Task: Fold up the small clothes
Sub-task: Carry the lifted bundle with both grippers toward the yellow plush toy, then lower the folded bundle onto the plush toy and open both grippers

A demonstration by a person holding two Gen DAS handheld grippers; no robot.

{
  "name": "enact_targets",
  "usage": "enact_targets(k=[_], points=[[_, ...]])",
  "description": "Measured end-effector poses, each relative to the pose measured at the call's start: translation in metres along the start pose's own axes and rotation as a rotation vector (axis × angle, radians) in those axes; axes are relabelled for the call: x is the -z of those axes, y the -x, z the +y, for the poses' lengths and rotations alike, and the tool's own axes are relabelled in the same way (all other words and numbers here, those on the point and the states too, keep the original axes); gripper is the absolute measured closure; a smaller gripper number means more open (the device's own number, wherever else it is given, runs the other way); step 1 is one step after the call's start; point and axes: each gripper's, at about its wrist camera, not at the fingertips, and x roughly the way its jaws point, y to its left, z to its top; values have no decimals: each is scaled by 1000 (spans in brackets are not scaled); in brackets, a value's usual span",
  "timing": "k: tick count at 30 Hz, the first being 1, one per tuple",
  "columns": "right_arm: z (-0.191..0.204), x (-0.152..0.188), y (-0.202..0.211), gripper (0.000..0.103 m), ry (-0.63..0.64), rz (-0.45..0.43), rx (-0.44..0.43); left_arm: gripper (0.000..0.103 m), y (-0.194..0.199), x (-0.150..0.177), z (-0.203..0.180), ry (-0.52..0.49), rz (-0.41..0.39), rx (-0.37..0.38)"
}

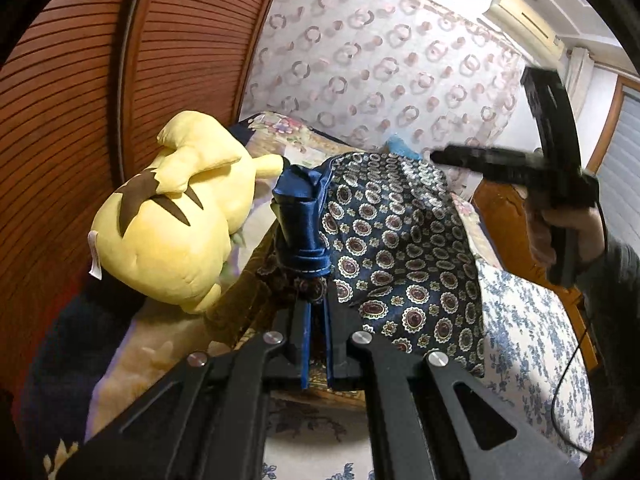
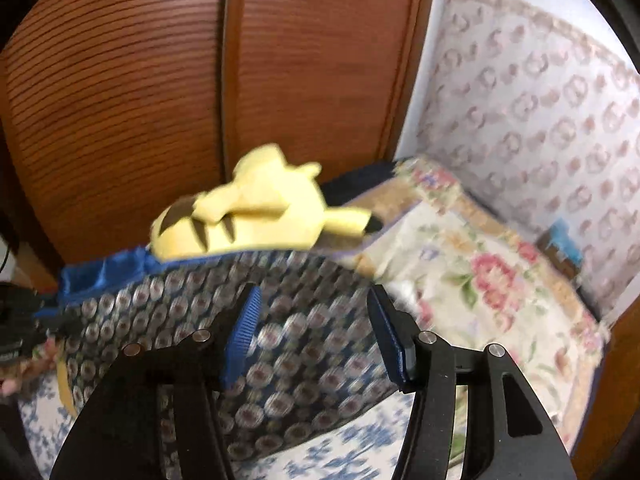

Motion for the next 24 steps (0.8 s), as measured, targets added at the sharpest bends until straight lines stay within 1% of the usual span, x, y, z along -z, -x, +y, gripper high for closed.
enact_targets(k=[4,7,9,10,11,13,15,17,20,24], points=[[5,22,-25,47,-42,51,-47,100,-3,1,0,-17,12,-10],[10,39,-56,46,-62,99,-42,98,-3,1,-2,-23,22,-16],[9,47,-65,45,-95,87,-46,97,-3,0,-4,-36,29,-22],[7,49,-66,45,-125,65,-54,95,-1,0,-5,-45,27,-30],[5,51,-66,45,-148,50,-55,92,1,0,-7,-57,22,-46],[8,52,-62,45,-153,39,-33,83,7,-1,-10,-77,13,-60],[9,53,-55,45,-157,36,-6,64,15,-2,-13,-91,-3,-70],[12,56,-40,45,-176,25,17,58,20,-3,-13,-98,-19,-72],[17,60,-15,45,-190,-8,28,46,32,-3,-18,-117,-45,-82],[25,73,25,44,-214,-51,48,45,44,-1,-30,-156,-66,-85]])
